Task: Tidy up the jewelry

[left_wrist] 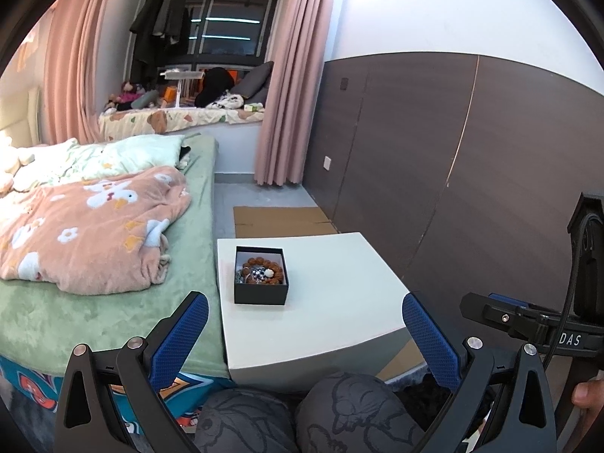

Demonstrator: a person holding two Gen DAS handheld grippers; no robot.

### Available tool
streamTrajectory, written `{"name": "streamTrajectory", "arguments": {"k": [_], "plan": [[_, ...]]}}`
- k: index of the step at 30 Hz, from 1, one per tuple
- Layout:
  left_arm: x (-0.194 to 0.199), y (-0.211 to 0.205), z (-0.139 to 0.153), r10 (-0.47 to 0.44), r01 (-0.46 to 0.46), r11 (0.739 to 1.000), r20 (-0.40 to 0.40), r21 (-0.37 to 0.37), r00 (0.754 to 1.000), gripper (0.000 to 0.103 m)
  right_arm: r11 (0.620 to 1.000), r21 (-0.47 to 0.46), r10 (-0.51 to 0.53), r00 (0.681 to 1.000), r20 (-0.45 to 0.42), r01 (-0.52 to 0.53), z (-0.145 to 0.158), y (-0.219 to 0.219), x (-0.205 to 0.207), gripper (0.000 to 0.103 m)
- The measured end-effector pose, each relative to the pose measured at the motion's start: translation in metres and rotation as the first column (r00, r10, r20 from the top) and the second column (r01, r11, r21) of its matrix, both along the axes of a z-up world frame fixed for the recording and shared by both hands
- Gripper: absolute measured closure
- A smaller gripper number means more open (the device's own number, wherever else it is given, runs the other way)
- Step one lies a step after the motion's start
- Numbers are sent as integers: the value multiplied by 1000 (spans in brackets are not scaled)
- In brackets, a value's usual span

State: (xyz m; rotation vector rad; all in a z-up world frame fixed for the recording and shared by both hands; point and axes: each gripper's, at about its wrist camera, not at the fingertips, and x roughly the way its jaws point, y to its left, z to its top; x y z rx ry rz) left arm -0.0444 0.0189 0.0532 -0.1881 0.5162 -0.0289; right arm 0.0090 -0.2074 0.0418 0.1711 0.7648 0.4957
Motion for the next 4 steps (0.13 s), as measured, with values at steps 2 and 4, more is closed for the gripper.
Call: {"name": "streamTrajectory", "arguments": {"k": [2, 4], "plan": [[2, 1, -3, 9, -9, 1000, -6, 3, 1000, 1, 1000, -5, 2, 1000, -3, -2, -2, -1, 3, 0], [7, 4, -7, 15, -15, 1000, -29, 0, 999, 0, 1000, -11, 4, 1000, -7, -4, -5, 1, 5, 0]]}}
